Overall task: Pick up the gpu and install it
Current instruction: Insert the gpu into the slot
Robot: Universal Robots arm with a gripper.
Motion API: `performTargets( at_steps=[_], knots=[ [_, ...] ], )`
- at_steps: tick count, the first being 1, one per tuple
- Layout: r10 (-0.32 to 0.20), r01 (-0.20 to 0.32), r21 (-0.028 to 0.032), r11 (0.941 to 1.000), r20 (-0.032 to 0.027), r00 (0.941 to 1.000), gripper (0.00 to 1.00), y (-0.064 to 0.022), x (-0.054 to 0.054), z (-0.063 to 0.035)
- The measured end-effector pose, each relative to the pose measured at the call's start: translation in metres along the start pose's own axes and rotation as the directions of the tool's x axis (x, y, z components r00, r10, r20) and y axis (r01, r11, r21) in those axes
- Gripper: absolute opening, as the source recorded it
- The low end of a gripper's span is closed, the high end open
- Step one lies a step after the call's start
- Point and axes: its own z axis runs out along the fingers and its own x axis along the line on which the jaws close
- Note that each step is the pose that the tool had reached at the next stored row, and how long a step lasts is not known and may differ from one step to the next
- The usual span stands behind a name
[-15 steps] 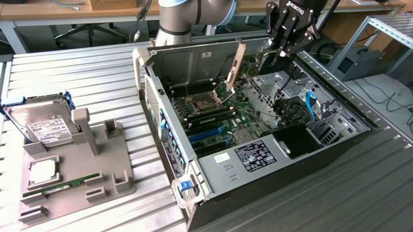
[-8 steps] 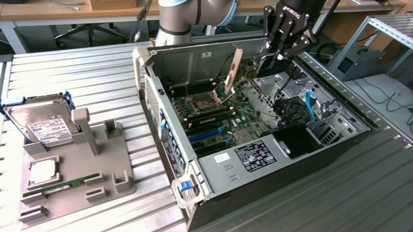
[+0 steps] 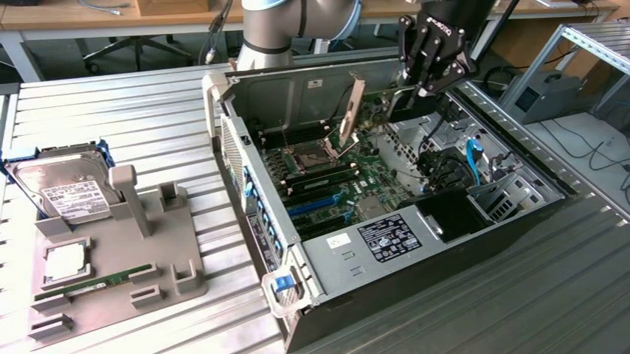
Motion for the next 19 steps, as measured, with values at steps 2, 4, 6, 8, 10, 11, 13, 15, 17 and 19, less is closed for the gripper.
performTargets(
  at_steps=[2, 4, 6, 8, 10, 11, 13, 15, 17, 19],
  knots=[
    [0.036, -0.036, 0.0011, 0.9993, -0.0004, 0.9993, 0.27, 0.0001, 0.000, 0.0014],
    [0.039, -0.039, 0.0012, 0.9992, -0.0005, 0.9992, 0.27, 0.0002, 0.000, 0.0014],
    [0.039, -0.039, 0.0013, 0.9992, -0.0004, 0.9992, 0.27, 0.0002, 0.000, 0.0015],
    [0.039, -0.039, 0.0013, 0.9992, -0.0001, 0.9992, 0.27, 0.0026, 0.000, 0.0016],
    [0.040, -0.040, 0.0013, 0.9992, -0.0003, 0.9992, 0.27, 0.0065, 0.000, 0.0015],
    [0.040, -0.040, 0.0014, 0.9992, -0.0002, 0.9992, 0.27, 0.0089, 0.000, 0.0016],
    [0.040, -0.040, 0.0015, 0.9992, -0.0003, 0.9992, 0.27, 0.0130, 0.000, 0.0016],
    [0.041, -0.041, 0.0016, 0.9992, -0.0004, 0.9992, 0.27, 0.0169, 0.000, 0.0015],
    [0.041, -0.041, 0.0017, 0.9992, -0.0004, 0.9992, 0.27, 0.0197, 0.000, 0.0015],
    [0.041, -0.041, 0.0017, 0.9991, -0.0004, 0.9992, 0.27, 0.0227, 0.000, 0.0015]
  ],
)
